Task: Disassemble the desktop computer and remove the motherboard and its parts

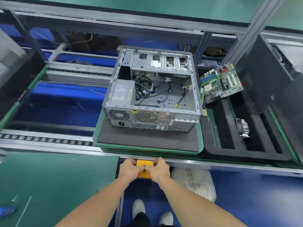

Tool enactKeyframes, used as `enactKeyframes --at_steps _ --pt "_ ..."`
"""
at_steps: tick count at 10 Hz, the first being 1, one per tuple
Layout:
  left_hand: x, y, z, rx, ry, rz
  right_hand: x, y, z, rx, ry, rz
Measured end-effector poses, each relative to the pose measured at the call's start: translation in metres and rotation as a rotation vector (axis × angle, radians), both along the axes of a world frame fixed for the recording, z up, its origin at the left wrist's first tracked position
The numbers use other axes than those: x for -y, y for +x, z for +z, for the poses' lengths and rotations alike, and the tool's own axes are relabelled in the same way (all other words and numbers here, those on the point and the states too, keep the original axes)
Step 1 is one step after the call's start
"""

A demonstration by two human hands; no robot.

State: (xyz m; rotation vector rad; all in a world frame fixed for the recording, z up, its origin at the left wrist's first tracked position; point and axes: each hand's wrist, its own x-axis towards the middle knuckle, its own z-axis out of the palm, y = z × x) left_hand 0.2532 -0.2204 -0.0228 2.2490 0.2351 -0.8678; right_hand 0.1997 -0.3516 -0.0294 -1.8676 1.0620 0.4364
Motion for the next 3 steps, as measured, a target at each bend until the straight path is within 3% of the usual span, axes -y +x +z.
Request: enactKeyframes --at_steps 2,3 --pt "-0.016 -0.005 -0.004 -0.053 -0.194 0.036 0.020 -0.036 -0.020 0.166 0.206 0.058" --pt "-0.022 -0.026 -0.007 -0.057 -0.239 0.113 0.043 -0.096 -0.041 0.090 0.281 0.087"
